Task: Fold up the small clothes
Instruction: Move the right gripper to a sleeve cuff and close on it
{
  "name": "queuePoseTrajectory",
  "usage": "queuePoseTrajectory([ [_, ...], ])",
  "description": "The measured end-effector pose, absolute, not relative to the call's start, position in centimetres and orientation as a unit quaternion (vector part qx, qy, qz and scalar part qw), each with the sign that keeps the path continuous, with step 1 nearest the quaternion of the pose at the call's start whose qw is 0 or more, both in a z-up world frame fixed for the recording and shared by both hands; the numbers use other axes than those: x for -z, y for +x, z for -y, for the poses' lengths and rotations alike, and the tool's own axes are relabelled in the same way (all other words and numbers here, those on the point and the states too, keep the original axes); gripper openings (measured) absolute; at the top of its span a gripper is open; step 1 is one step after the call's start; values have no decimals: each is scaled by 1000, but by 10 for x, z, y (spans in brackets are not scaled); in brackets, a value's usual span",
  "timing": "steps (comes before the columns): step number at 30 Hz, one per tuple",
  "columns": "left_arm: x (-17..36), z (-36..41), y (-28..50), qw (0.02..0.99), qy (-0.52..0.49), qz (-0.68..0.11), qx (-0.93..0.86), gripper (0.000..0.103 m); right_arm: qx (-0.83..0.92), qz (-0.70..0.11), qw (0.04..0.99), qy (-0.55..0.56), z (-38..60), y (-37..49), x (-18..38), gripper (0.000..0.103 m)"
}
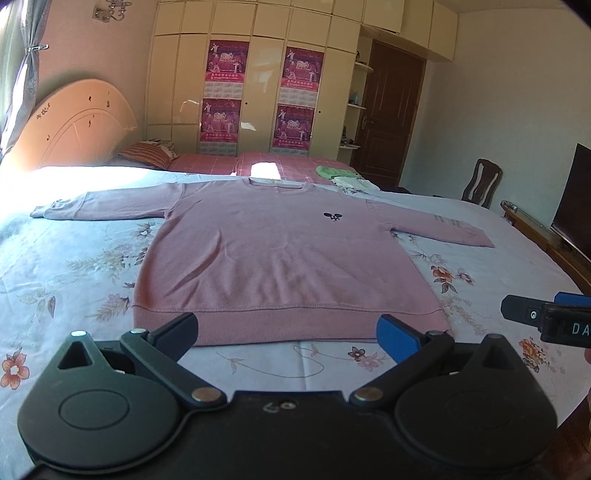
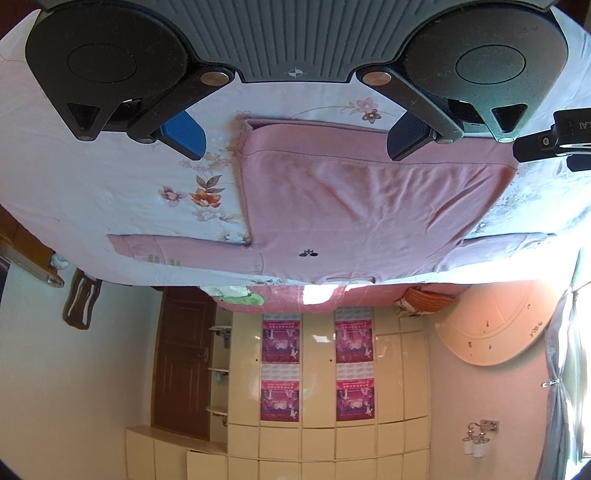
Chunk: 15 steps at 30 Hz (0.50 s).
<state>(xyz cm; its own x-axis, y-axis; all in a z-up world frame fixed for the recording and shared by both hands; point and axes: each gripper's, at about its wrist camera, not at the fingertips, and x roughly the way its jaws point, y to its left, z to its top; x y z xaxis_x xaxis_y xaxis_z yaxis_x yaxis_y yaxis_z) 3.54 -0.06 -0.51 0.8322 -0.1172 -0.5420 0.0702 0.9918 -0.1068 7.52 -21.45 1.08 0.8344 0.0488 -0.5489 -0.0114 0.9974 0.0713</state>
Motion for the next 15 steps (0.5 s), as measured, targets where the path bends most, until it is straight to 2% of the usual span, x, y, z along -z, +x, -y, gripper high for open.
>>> queuePoseTrajectory([
  [7,3,17,85,959,-40,-270,68,103,15,-298,953,55,255,119,-4,103],
  [15,22,31,161,946,-46,-311,71,103,46,-318,944,74,302,188,14,103],
])
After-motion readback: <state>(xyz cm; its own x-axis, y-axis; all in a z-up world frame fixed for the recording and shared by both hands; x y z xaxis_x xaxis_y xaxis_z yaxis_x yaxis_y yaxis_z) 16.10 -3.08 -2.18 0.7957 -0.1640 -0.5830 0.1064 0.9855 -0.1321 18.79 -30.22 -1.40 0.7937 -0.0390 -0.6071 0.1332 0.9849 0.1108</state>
